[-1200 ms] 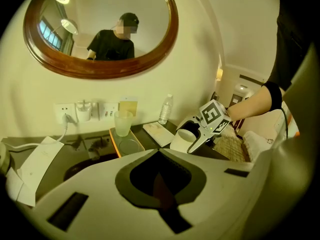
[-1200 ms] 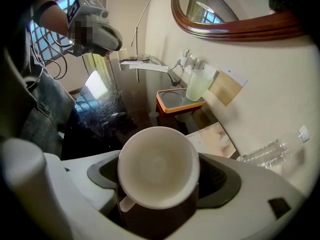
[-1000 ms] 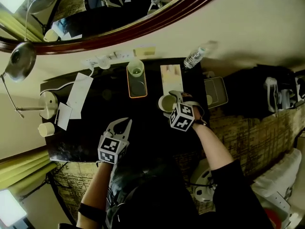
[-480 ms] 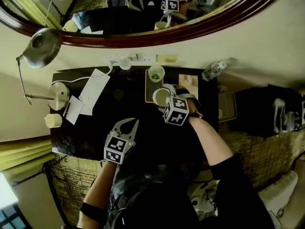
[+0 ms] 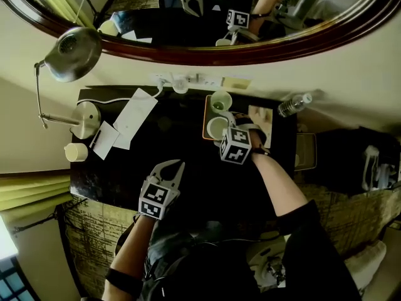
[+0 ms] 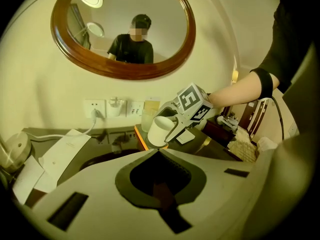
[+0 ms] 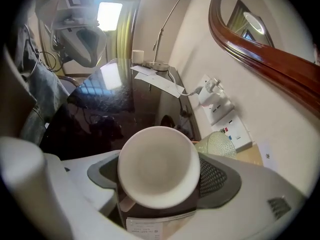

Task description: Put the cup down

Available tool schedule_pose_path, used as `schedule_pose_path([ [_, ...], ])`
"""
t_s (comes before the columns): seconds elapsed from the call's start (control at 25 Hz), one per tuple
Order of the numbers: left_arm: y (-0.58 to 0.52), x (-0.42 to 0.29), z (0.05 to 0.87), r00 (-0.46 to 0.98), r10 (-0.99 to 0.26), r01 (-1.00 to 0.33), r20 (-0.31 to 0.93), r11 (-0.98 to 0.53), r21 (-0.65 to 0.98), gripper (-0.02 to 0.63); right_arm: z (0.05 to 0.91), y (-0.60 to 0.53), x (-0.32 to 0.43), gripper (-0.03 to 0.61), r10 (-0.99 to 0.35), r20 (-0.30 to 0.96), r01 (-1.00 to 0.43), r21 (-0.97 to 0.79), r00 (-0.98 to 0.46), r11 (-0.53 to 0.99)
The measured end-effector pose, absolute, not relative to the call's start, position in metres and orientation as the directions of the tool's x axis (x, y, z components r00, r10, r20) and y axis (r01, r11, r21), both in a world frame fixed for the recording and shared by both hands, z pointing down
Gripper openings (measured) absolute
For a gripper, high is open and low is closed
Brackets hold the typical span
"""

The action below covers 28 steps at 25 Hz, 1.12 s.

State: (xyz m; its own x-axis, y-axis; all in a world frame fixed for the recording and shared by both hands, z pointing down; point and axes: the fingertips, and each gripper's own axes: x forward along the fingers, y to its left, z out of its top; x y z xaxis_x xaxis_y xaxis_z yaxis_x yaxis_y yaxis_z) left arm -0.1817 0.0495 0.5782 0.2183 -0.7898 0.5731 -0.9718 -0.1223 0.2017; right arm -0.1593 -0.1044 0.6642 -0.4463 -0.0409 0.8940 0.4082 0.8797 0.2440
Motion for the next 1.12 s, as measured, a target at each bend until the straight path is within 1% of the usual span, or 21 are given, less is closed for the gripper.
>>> schedule_pose_path([
  [0.52, 0.056, -0.190, 0.582, 0.204, -0.792, -0.972, 0.576, -0.093, 0.216, 0.006, 0.671, -0.103, -0.169, 0.453, -0.032, 0.891, 0.419, 0.245, -0.454, 0.875],
  [0.72, 0.055, -0.191, 0.582, 0.200, -0.793, -0.972, 0.575, -0.086, 0.218, 0.006, 0.667, -0.109, -0.170, 0.469, -0.069, 0.869, 0.389, 0.288, -0.490, 0.875],
  [0.88, 0.055, -0.192, 0.579, 0.196, -0.796, -0.972, 0.573, -0.082, 0.219, 0.006, 0.661, -0.111, -0.171, 0.477, -0.088, 0.860, 0.391, 0.316, -0.502, 0.864],
  [1.12, 0.051, -0.194, 0.561, 0.191, -0.808, -0.974, 0.558, -0.085, 0.210, 0.006, 0.644, -0.099, -0.160, 0.477, -0.061, 0.866, 0.413, 0.297, -0.495, 0.861],
])
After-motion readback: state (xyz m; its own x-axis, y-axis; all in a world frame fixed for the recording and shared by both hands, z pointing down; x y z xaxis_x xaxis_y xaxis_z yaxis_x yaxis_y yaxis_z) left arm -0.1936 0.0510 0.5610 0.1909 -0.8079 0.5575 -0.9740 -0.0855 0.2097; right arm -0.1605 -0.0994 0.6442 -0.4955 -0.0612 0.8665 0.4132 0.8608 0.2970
